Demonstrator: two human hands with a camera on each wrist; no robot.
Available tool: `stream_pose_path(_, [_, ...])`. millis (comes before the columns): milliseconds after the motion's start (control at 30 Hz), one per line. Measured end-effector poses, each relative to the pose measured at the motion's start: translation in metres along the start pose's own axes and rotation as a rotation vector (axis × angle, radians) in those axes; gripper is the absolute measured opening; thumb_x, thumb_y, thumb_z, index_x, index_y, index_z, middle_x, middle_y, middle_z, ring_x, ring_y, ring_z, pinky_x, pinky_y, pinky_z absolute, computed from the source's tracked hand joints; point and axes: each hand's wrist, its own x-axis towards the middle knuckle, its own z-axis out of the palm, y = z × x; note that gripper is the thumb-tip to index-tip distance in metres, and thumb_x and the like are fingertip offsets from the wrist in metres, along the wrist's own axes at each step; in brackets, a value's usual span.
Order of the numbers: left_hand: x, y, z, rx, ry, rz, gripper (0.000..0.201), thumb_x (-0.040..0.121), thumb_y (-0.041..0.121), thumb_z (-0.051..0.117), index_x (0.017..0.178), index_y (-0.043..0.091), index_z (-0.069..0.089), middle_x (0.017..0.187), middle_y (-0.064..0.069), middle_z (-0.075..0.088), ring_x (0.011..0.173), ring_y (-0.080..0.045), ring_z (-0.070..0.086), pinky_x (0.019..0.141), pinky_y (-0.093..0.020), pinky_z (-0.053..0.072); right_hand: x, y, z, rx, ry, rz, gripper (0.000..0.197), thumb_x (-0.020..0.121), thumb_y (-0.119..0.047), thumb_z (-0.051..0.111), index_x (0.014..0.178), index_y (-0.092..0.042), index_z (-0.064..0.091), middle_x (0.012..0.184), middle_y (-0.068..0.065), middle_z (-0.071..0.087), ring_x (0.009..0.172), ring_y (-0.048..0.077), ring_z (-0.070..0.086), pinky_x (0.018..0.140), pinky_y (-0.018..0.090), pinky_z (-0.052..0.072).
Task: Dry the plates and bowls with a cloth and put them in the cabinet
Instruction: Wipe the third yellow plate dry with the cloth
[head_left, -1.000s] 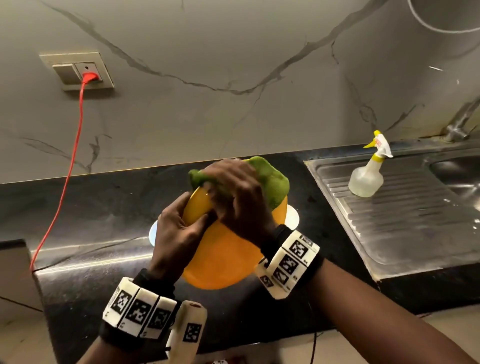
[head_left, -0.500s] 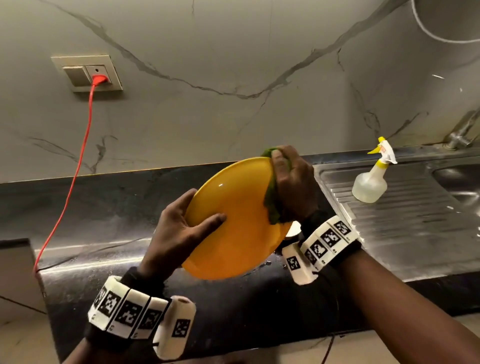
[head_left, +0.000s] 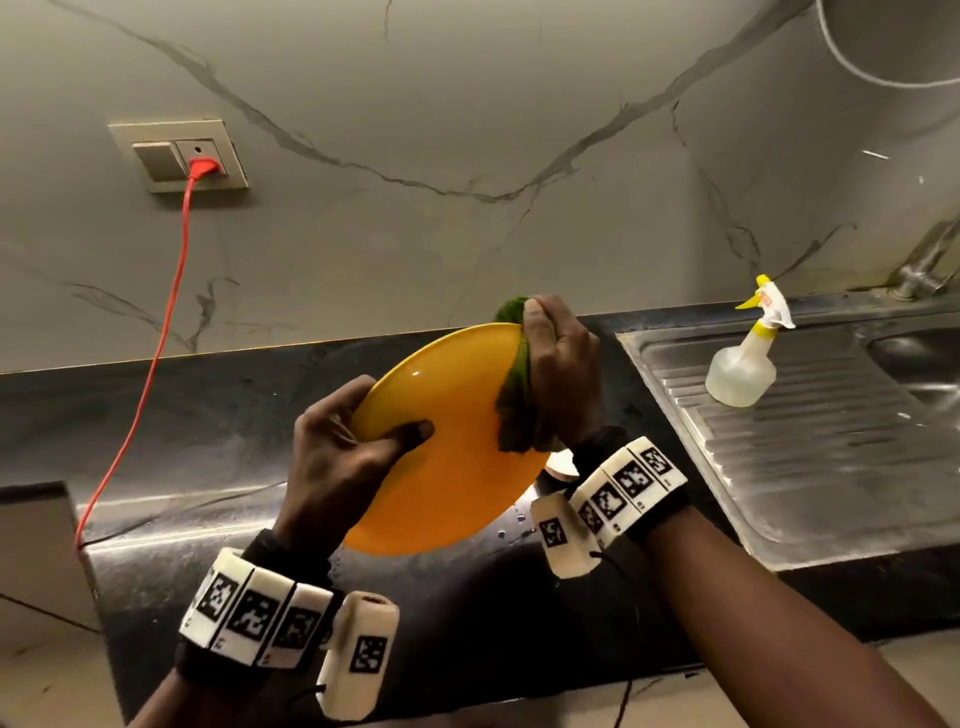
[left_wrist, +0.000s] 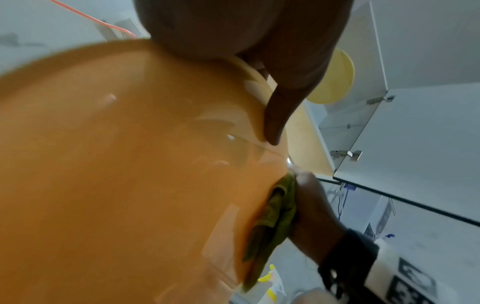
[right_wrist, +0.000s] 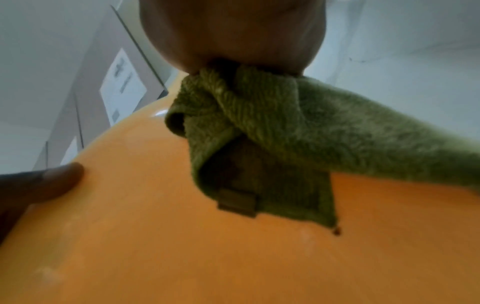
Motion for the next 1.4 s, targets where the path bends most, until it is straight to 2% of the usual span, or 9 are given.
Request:
stream_pose_path(133, [-0.006,-0.002,0.002,-0.041,-0.028,-0.085,0.043,0.060,0.049,0.079,0.092,0.024,0.066,0.091,0.000,0.070,0.077,-0.018,0.068,0.065,-0.043,0.061,-0.002,-0.001,0.000,-0.074,0.055,-0.150,0.027,0.100,-0.030,0.040,0.092,-0.016,0.062,0.072,-0.007,0.058,0.060,0.000,0.051,0.056,0.015,0.041])
stream_pose_path(400, [0.003,0.007,0.015,0.115,-0.123,0.105,0.024,0.067,0.047,0.073,0.084,0.032,0.064,0.072,0.011,0.063,0.061,-0.004,0.055,0.055,-0.019,0.043,-0.036,-0.030,0.027,-0.261,-0.083,-0.546,0.024,0.097,-0.024,0.049,0.092,-0.008,0.066,0.079,0.005,0.064,0.075,0.022,0.055,0.077,0.036,0.041])
stream_pose_path(567, [-0.008,0.001,0.004,0.014,-0.037,0.004,0.033,0.067,0.044,0.077,0.081,0.018,0.062,0.078,-0.009,0.061,0.071,-0.030,0.061,0.059,-0.053,0.053,-0.015,-0.008,0.007,-0.061,0.025,-0.185,0.028,0.099,-0.028,0.041,0.093,-0.018,0.066,0.080,-0.003,0.067,0.068,0.008,0.061,0.066,0.025,0.048])
stream_pose_path(700, [-0.012,0.002,-0.002,-0.058,-0.030,-0.044,0.033,0.067,0.037,0.081,0.080,0.017,0.059,0.080,-0.008,0.062,0.069,-0.022,0.063,0.056,-0.033,0.055,-0.009,0.023,-0.008,0.046,0.084,0.151,0.029,0.095,-0.036,0.037,0.088,-0.023,0.062,0.070,-0.014,0.057,0.062,-0.007,0.053,0.057,0.013,0.039])
stream_pose_path(800, [-0.009,0.002,0.000,-0.006,-0.122,-0.098,0.033,0.067,0.037,0.081,0.090,0.025,0.062,0.088,0.001,0.067,0.075,-0.017,0.068,0.061,-0.034,0.059,-0.012,0.022,-0.009,0.000,0.098,0.033,0.031,0.098,-0.035,0.038,0.091,-0.018,0.063,0.075,-0.010,0.062,0.066,-0.004,0.056,0.057,0.006,0.039])
stream_pose_path(967, [0.002,0.011,0.022,0.159,-0.201,0.034,0.035,0.069,0.030,0.079,0.101,0.035,0.066,0.089,0.017,0.070,0.078,-0.001,0.066,0.065,-0.022,0.053,-0.037,-0.012,0.017,-0.246,-0.074,-0.451,0.026,0.096,-0.025,0.047,0.092,-0.010,0.068,0.080,0.005,0.066,0.073,0.020,0.056,0.076,0.032,0.041])
stream_pose_path(1067, [0.003,0.009,0.021,0.115,-0.149,0.089,0.029,0.069,0.021,0.080,0.094,0.028,0.069,0.079,0.009,0.069,0.069,-0.002,0.061,0.060,-0.023,0.049,-0.037,-0.020,0.024,-0.242,-0.083,-0.501,0.027,0.098,-0.026,0.046,0.093,-0.008,0.067,0.079,0.006,0.065,0.073,0.023,0.056,0.077,0.036,0.041])
stream_pose_path(1233, [-0.006,0.003,0.010,0.092,-0.040,-0.005,0.026,0.068,0.036,0.080,0.080,0.023,0.061,0.076,-0.001,0.063,0.069,-0.022,0.062,0.058,-0.047,0.054,-0.013,-0.007,0.011,0.022,-0.015,-0.093,0.024,0.096,-0.026,0.047,0.095,-0.015,0.068,0.087,0.005,0.070,0.075,0.019,0.062,0.072,0.029,0.049])
stream_pose_path(1400, [-0.012,0.012,-0.002,-0.075,0.001,-0.064,0.028,0.063,0.047,0.076,0.081,0.032,0.061,0.087,-0.001,0.067,0.073,-0.016,0.066,0.060,-0.030,0.058,0.001,0.055,-0.013,0.114,0.040,0.322,0.031,0.092,-0.043,0.037,0.078,-0.027,0.059,0.072,-0.004,0.058,0.070,0.015,0.054,0.071,0.038,0.045])
